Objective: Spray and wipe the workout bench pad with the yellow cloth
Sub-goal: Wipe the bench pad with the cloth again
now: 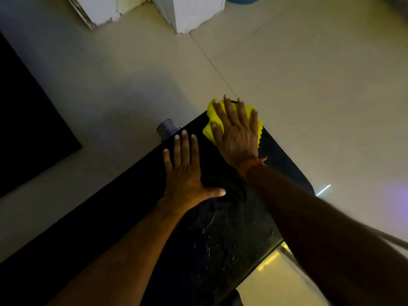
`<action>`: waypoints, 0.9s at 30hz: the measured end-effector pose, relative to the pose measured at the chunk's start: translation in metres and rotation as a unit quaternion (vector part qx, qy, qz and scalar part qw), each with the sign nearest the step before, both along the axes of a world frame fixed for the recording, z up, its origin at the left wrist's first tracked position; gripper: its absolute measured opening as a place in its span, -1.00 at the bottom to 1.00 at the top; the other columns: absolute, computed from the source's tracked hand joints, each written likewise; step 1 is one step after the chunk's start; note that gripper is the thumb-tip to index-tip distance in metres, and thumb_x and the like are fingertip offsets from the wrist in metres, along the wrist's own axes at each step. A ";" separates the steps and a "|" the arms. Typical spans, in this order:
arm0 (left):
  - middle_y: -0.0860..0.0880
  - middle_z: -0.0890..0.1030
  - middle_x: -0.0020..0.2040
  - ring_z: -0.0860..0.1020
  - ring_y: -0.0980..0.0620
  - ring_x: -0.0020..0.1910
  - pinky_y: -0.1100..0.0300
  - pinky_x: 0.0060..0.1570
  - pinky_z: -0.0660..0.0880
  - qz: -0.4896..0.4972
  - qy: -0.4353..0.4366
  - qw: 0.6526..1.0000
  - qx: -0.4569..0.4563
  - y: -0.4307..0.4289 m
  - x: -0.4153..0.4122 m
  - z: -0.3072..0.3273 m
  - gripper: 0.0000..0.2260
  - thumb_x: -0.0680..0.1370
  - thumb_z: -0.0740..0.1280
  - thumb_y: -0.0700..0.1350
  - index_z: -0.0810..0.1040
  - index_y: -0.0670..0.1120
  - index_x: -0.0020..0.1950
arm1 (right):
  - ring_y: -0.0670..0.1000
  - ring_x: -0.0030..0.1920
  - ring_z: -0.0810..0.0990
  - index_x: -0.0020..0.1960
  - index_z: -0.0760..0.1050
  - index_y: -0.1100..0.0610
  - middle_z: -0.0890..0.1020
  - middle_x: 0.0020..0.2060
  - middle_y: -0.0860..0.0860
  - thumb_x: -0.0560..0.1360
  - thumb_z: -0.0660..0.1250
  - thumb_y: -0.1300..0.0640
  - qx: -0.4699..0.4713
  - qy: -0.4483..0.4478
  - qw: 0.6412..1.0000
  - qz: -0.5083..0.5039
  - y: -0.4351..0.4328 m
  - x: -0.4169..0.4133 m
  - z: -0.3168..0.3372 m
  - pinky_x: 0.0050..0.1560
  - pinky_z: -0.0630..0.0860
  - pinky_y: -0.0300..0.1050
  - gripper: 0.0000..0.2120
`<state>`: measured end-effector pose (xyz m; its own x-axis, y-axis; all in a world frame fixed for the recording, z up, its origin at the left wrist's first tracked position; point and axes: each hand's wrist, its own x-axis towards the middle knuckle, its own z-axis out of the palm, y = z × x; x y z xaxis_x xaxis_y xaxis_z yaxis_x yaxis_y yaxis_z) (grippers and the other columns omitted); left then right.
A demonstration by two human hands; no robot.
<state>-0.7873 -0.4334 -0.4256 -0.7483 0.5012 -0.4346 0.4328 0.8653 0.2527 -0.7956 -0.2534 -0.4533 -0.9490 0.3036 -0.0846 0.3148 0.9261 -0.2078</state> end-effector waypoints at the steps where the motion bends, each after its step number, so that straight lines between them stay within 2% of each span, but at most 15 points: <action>1: -0.19 -0.38 0.62 -0.41 -0.16 0.59 -0.26 0.52 -0.30 -0.003 -0.003 1.000 -0.006 0.001 0.000 0.000 0.41 0.11 0.15 0.71 -0.35 -0.13 0.62 | 0.13 0.67 -0.06 0.66 0.02 -0.11 0.04 0.67 -0.05 0.71 -0.06 -0.16 -0.009 -0.008 0.999 -0.053 -0.002 -0.008 -0.001 0.59 -0.08 0.35 -0.46; 3: -0.19 -0.41 0.61 -0.43 -0.17 0.58 -0.26 0.52 -0.31 -0.007 -0.006 1.000 -0.017 0.002 0.000 0.000 0.42 0.11 0.17 0.71 -0.38 -0.14 0.61 | 0.13 0.67 -0.07 0.67 0.01 -0.10 0.03 0.67 -0.05 0.72 -0.09 -0.15 -0.012 -0.015 0.997 -0.078 -0.010 -0.008 -0.001 0.61 -0.11 0.31 -0.47; 7: -0.21 -0.45 0.59 -0.47 -0.19 0.56 -0.29 0.51 -0.32 -0.011 -0.013 1.000 -0.018 0.004 0.001 0.006 0.42 0.15 0.26 0.66 -0.41 -0.14 0.60 | 0.09 0.67 -0.01 0.67 0.00 -0.10 0.06 0.67 -0.08 0.72 -0.07 -0.15 0.017 -0.009 0.991 0.134 0.025 0.030 0.005 0.60 0.01 0.27 -0.47; 8: -0.21 -0.45 0.59 -0.47 -0.19 0.56 -0.30 0.51 -0.32 -0.013 -0.013 1.000 -0.015 0.005 0.003 0.007 0.41 0.16 0.28 0.65 -0.41 -0.14 0.60 | 0.07 0.67 0.00 0.67 -0.01 -0.11 0.06 0.67 -0.10 0.72 -0.07 -0.15 0.024 -0.011 0.991 0.132 0.035 0.027 0.005 0.60 0.03 0.27 -0.47; 11: -0.22 -0.43 0.59 -0.45 -0.19 0.57 -0.29 0.49 -0.35 -0.020 -0.009 1.000 -0.015 0.012 0.008 0.006 0.41 0.17 0.29 0.64 -0.41 -0.13 0.60 | 0.10 0.67 -0.05 0.67 -0.02 -0.10 0.03 0.67 -0.09 0.72 -0.08 -0.14 -0.007 -0.022 0.999 -0.045 0.024 -0.002 0.003 0.60 -0.08 0.34 -0.47; 12: -0.24 -0.43 0.59 -0.44 -0.21 0.57 -0.28 0.47 -0.37 -0.017 -0.003 1.000 -0.017 0.014 0.010 0.005 0.41 0.17 0.28 0.65 -0.40 -0.14 0.60 | 0.14 0.67 -0.07 0.67 -0.02 -0.08 0.03 0.67 -0.07 0.72 -0.08 -0.13 -0.007 -0.025 0.998 -0.064 0.014 -0.007 0.002 0.60 -0.10 0.34 -0.46; 13: -0.25 -0.42 0.59 -0.44 -0.21 0.57 -0.27 0.45 -0.38 -0.014 0.000 1.000 -0.020 0.017 0.012 0.006 0.41 0.16 0.28 0.65 -0.39 -0.15 0.60 | 0.16 0.67 -0.07 0.67 -0.02 -0.06 0.03 0.67 -0.05 0.72 -0.09 -0.13 -0.002 -0.022 0.999 -0.038 0.008 -0.006 0.003 0.60 -0.10 0.34 -0.46; 16: -0.25 -0.41 0.59 -0.43 -0.21 0.57 -0.27 0.45 -0.37 -0.009 -0.004 1.000 -0.021 0.018 0.013 0.006 0.41 0.16 0.30 0.64 -0.38 -0.14 0.60 | 0.11 0.67 -0.01 0.67 0.00 -0.06 0.07 0.67 -0.06 0.71 -0.08 -0.15 0.019 -0.020 0.989 0.142 0.035 0.013 0.006 0.60 0.03 0.27 -0.45; 17: -0.24 -0.41 0.60 -0.43 -0.21 0.57 -0.27 0.46 -0.36 -0.012 -0.004 1.000 -0.018 0.018 0.013 0.007 0.40 0.17 0.31 0.63 -0.38 -0.13 0.60 | 0.08 0.67 0.00 0.67 0.00 -0.07 0.08 0.66 -0.07 0.71 -0.07 -0.15 0.024 -0.020 0.987 0.160 0.048 0.015 0.009 0.60 0.07 0.25 -0.45; 19: -0.21 -0.39 0.61 -0.42 -0.18 0.58 -0.27 0.47 -0.34 -0.029 -0.012 0.999 -0.012 0.021 0.015 0.009 0.38 0.18 0.32 0.62 -0.37 -0.11 0.61 | 0.08 0.67 -0.01 0.67 0.00 -0.05 0.07 0.67 -0.07 0.72 -0.05 -0.14 -0.006 -0.020 0.997 0.079 0.053 0.019 0.012 0.60 0.09 0.26 -0.45; 21: -0.17 -0.39 0.62 -0.41 -0.16 0.59 -0.29 0.50 -0.30 -0.056 -0.022 0.998 -0.006 0.025 0.020 0.011 0.36 0.19 0.33 0.60 -0.35 -0.09 0.62 | 0.11 0.67 -0.04 0.67 0.02 -0.01 0.06 0.67 -0.02 0.72 -0.05 -0.12 -0.028 -0.018 0.999 0.007 0.031 0.043 0.011 0.62 0.03 0.26 -0.45; 25: -0.13 -0.42 0.61 -0.43 -0.15 0.58 -0.30 0.51 -0.30 -0.071 -0.039 0.997 -0.002 0.031 0.024 0.012 0.36 0.21 0.39 0.55 -0.37 -0.08 0.62 | 0.06 0.67 -0.03 0.67 -0.01 -0.02 0.05 0.67 -0.02 0.72 -0.07 -0.13 0.021 -0.035 0.990 0.134 0.048 0.118 0.013 0.62 0.03 0.25 -0.45; 27: -0.13 -0.45 0.60 -0.45 -0.15 0.57 -0.29 0.49 -0.34 -0.073 -0.038 0.997 -0.003 0.031 0.025 0.010 0.36 0.21 0.39 0.55 -0.40 -0.06 0.60 | 0.06 0.67 -0.03 0.67 -0.02 -0.05 0.05 0.67 -0.04 0.72 -0.10 -0.14 0.046 -0.046 0.993 0.096 0.061 0.121 0.016 0.60 0.02 0.30 -0.45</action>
<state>-0.7625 -0.4023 -0.4156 -0.6320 0.5999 -0.4906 0.5340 0.7959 0.2853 -0.6748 -0.1921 -0.4374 -0.9798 0.1274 -0.1542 0.1436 0.9847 -0.0986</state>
